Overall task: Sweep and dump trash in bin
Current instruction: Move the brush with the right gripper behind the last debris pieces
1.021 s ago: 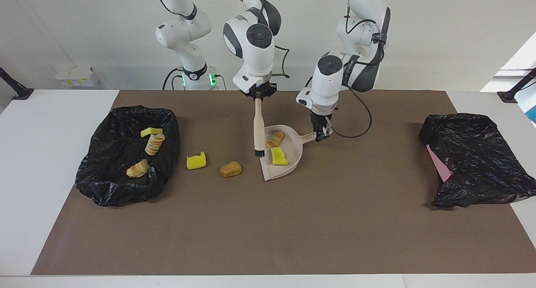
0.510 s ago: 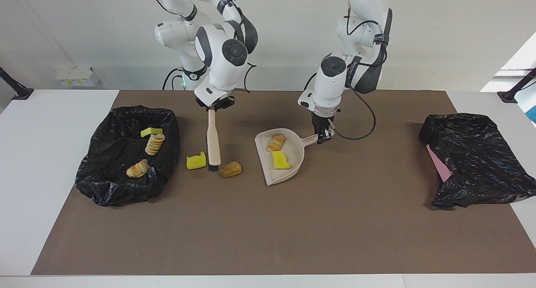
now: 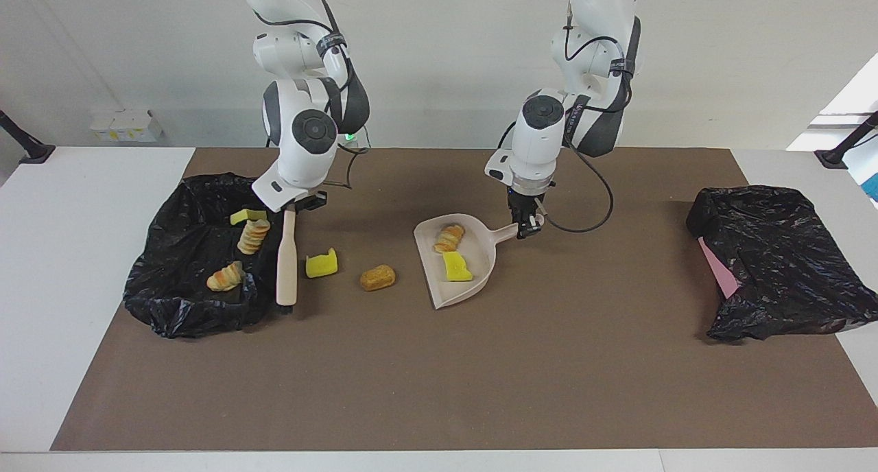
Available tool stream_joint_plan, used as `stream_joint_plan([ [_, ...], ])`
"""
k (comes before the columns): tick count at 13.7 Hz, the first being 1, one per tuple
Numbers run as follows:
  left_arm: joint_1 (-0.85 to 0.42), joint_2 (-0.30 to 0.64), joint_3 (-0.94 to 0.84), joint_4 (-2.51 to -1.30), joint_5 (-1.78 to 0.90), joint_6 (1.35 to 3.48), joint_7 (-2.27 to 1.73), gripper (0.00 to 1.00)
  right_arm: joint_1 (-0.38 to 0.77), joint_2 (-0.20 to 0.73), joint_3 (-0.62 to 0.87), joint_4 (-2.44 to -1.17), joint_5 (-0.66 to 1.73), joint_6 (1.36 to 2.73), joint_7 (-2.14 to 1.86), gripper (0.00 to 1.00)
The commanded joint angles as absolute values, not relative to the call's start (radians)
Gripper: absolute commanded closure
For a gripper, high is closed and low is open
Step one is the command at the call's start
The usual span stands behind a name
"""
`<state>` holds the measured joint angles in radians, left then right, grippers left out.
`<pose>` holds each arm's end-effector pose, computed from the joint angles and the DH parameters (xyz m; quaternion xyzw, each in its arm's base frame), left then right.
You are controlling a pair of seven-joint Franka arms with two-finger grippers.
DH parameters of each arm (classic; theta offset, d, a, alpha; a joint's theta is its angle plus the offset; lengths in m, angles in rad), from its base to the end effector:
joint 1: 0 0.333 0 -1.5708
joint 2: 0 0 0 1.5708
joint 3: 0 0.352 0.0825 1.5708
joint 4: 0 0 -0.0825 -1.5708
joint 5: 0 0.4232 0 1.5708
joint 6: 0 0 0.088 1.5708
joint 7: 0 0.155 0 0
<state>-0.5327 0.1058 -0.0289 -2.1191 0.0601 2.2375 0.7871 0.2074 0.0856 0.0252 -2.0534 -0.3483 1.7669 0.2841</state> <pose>0.5060 -0.3135 0.3285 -0.7693 0.6384 -0.0038 0.0228 0.5394 0.0804 0.3488 0.9694 0.0398 -0.1353 0.2009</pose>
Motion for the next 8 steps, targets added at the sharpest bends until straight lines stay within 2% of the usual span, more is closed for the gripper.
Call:
stream_joint_plan([
  [1, -0.541, 0.109, -0.026, -2.097, 0.052, 2.209, 0.770, 1.00, 0.195, 0.074, 0.040, -2.111, -0.354, 1.809, 0.273, 1.00],
  [7, -0.545, 0.101, -0.031, -2.103, 0.064, 2.177, 0.750, 1.00, 0.261, 0.071, 0.046, -2.126, -0.034, 1.796, 0.313, 1.00],
  [8, -0.564, 0.094, -0.029, -2.108, 0.075, 2.168, 0.750, 1.00, 0.300, 0.068, 0.048, -2.123, -0.006, 1.793, 0.319, 1.00],
])
